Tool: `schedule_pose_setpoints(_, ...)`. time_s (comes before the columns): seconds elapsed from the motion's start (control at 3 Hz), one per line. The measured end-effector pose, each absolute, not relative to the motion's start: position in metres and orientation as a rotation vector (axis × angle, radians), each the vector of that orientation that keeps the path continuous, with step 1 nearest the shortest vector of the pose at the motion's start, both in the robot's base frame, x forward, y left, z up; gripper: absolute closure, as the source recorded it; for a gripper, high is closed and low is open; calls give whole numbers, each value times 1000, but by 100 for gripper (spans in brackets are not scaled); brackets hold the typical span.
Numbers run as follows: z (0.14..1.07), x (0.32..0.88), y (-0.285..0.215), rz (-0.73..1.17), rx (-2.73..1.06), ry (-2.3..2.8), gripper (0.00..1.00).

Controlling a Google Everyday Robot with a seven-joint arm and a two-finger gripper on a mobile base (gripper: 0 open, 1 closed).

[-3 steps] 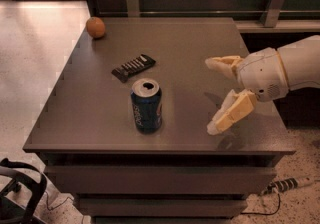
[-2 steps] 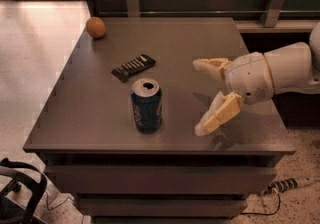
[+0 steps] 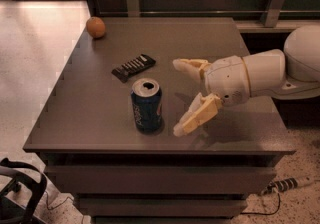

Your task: Move pepsi can near orange

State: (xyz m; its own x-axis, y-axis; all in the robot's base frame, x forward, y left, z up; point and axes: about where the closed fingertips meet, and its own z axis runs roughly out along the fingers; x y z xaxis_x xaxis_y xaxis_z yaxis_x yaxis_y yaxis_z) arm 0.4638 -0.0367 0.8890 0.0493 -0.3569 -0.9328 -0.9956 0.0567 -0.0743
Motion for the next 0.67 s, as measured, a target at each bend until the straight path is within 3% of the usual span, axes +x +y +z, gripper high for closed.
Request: schedule_pose_setpoints(0.67, 879, 467, -22, 982, -1419, 1405, 0)
